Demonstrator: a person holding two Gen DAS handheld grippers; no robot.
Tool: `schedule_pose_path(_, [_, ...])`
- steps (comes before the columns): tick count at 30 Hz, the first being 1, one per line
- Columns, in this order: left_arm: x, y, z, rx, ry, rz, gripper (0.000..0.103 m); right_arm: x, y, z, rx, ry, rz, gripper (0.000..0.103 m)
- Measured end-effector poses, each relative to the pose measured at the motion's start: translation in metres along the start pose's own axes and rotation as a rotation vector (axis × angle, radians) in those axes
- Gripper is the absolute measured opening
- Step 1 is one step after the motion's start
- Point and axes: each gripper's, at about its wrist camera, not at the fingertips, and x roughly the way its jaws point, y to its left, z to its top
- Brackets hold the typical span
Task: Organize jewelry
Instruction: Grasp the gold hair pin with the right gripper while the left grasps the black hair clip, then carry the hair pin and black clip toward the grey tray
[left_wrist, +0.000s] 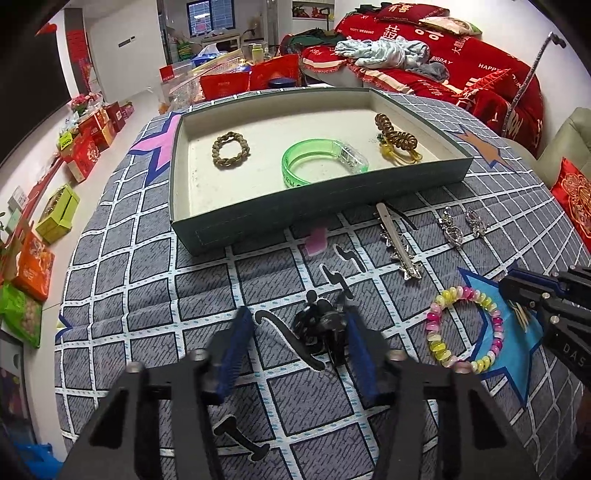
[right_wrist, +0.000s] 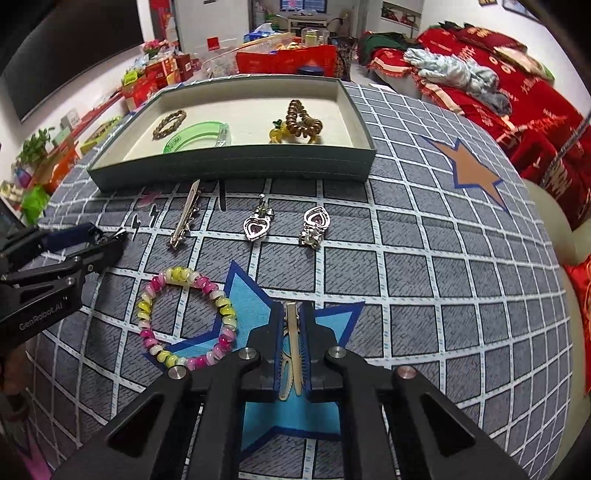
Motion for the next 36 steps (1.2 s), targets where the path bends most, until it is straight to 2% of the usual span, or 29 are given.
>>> schedule_pose_path(1, [-0.001,-0.001,0.0,0.003,-0.003,0.002,0.05,-0.001,-0.002,-0.001,0.014,-0.001,0.009,0.009])
schedule_pose_path(2, [-0.001,0.0,0.0,0.004,-0.004,0.001,0.046,-0.002,-0.005,-0.001,0.025,-0.001,0.014,0.009])
schedule_pose_path(8, [-0.004,0.006,-0.002,-0.022,-0.011,-0.038,0.043,-0.008,-0.014,-0.003,0.073,-0.016,0.034,0.009])
schedule_pose_path(15, [-0.01,0.015,-0.001,-0.063,0.0,-0.077,0.043,-0.022,-0.024,-0.003,0.134,-0.053,0.088,0.009])
schedule_pose_path(25, [-0.026,0.021,-0.001,-0.065,-0.026,-0.093,0.043,-0.034,-0.032,0.001,0.192,-0.081,0.136,0.009])
schedule_pose_path(36, [-0.042,0.032,0.018,-0.086,-0.076,-0.11,0.043,-0.044,-0.025,0.027,0.2,-0.119,0.193,0.009])
